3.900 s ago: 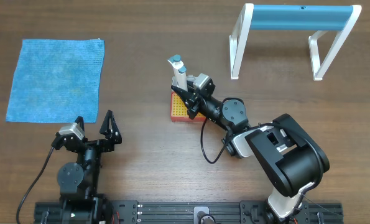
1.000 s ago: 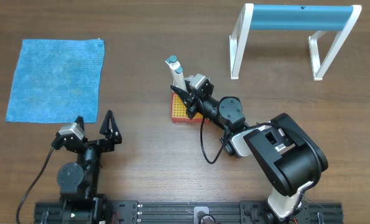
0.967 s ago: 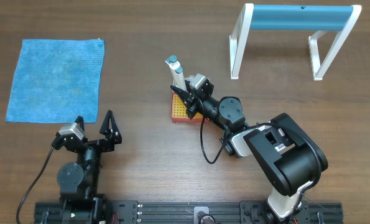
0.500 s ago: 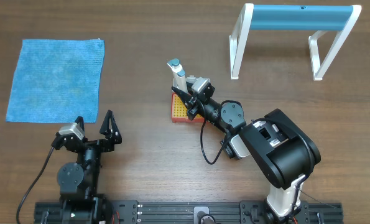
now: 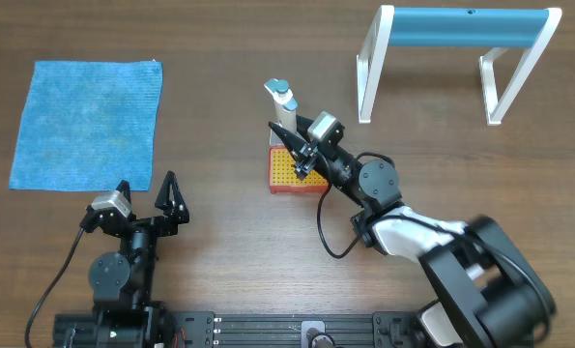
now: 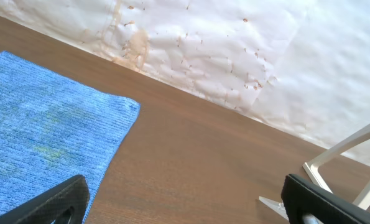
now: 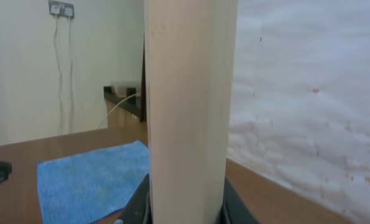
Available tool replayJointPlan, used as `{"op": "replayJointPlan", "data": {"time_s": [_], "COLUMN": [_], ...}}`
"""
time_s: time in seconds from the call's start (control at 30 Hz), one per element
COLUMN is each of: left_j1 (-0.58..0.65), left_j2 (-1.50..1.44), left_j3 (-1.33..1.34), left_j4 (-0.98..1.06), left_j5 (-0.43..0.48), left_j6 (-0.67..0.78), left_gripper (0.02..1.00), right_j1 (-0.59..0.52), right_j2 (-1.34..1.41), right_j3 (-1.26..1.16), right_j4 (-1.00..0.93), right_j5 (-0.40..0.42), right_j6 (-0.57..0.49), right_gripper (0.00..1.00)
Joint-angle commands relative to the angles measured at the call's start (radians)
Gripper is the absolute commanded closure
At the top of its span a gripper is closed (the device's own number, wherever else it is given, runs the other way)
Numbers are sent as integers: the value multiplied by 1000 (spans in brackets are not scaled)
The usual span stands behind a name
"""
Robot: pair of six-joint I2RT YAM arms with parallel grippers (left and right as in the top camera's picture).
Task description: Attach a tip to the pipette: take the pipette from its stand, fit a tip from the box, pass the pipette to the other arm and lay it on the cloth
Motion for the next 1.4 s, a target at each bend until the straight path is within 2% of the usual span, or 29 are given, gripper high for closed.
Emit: {"op": "replayJointPlan", "data": {"time_s": [0.03,0.07,0.13,0.2,0.33,0.43,0.63,0.7,0.73,0.77,0.8,0.83,0.87,0.93,1.0,1.1,1.17,1.3,1.33,1.4], "left_j1": [4,4,4,4,4,4,4,4,4,4,4,4,4,4,4,4,4,4,3,3], "left_j2": [-6,-6,-6,-6,-6,-6,-6,-6,-6,-6,-6,-6,-6,-6,-6,11,49,192,303,451], "left_j3": [-2,-2,-2,-2,-2,-2,-2,-2,-2,-2,-2,-2,-2,-2,-2,-2,34,130,190,264], "left_j4": [-5,-5,-5,-5,-5,-5,-5,0,8,9,12,29,27,38,98,347,414,419,458,552], "left_j5": [7,7,7,7,7,7,7,9,47,114,216,410,494,501,528,724,802,877,912,964], "left_j6": [14,14,14,14,14,14,14,10,-68,-209,-412,-727,-851,-988,-1041,-1148,-1168,-1078,-1012,-939], "left_gripper": [20,23,23,23,20,20,23,20,20,20,20,20,23,20,20,18,18,18,20,20], "right_j1": [8,6,1,-3,-5,-5,-5,-5,-5,-5,-5,-5,-5,-5,-5,-1,-1,-1,-1,-1], "right_j2": [-248,-299,-387,-404,-419,-418,-418,-418,-418,-418,-418,-418,-418,-418,-418,-417,-417,-417,-417,-418], "right_j3": [134,192,341,426,429,425,425,425,425,425,425,425,425,425,425,425,425,425,425,425], "right_j4": [-488,-679,-1084,-1288,-1404,-1412,-1410,-1416,-1417,-1417,-1417,-1417,-1417,-1417,-1425,-1447,-1446,-1445,-1446,-1445], "right_j5": [-158,-183,-182,-183,-184,-190,-190,-190,-190,-190,-190,-190,-190,-190,-190,-200,-274,-393,-441,-463], "right_j6": [-7,-7,-7,-7,66,187,263,331,356,365,365,385,408,434,451,451,464,534,541,570], "right_gripper": [917,921,921,923,921,921,921,921,921,923,921,919,921,921,917,921,921,917,921,921]}}
